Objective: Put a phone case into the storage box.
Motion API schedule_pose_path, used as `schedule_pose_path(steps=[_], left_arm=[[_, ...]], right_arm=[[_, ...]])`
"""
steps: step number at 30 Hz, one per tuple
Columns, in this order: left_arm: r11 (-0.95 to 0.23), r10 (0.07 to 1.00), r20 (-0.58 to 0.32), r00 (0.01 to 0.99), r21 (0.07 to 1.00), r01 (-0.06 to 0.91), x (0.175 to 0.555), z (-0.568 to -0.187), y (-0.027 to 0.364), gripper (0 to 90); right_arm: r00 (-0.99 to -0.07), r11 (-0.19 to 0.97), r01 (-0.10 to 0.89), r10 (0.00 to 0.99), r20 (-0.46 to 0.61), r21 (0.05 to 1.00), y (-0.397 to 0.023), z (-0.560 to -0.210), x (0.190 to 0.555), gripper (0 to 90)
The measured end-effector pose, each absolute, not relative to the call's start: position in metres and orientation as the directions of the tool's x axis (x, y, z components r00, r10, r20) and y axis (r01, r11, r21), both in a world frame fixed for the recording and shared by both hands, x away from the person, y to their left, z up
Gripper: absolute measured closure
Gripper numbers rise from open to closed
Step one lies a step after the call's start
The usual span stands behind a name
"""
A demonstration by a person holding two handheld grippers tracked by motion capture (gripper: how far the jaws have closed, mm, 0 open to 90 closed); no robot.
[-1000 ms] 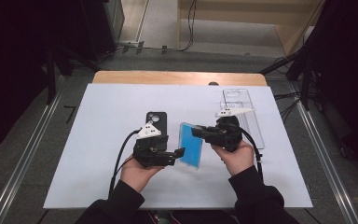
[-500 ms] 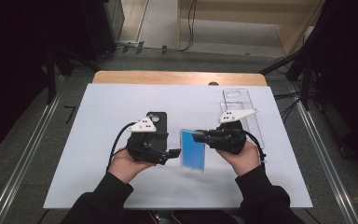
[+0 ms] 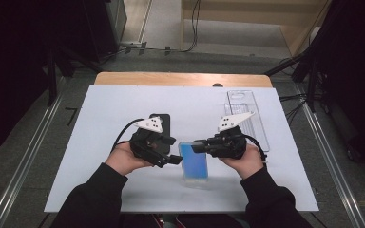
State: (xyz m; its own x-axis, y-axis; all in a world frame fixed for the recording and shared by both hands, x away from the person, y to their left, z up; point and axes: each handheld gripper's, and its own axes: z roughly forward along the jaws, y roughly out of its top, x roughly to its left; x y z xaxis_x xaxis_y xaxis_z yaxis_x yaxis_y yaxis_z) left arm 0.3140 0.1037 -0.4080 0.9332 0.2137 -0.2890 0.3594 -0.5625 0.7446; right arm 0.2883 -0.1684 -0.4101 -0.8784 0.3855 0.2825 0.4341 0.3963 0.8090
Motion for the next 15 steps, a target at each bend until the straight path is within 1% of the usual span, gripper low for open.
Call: schedule_pose_path(steps=[5,9,10,15], left_arm=[[-0.550,0.178,-0.333,0.926,0.746,0.374,0.3186,-0.4077,0.1037,38.2],[-0.547,0.166,-0.374,0.912,0.735,0.401,0.3204,-0.4068,0.1043,47.8],[-0.549,0.163,-0.372,0.914,0.735,0.398,0.3207,-0.4065,0.1044,50.7],[-0.559,0.124,-0.379,0.917,0.737,0.381,0.3207,-0.4061,0.1048,70.7]], right_arm=[[-0.899,0.406,0.403,0.344,0.272,0.820,-0.1651,-0.4092,0.2861,77.1],[-0.901,0.397,0.403,0.328,0.283,0.824,-0.1645,-0.4084,0.2855,77.1],[-0.904,0.396,0.400,0.322,0.283,0.826,-0.1643,-0.4084,0.2857,77.1],[-0.909,0.387,0.394,0.299,0.290,0.834,-0.1629,-0.4085,0.2858,77.2]])
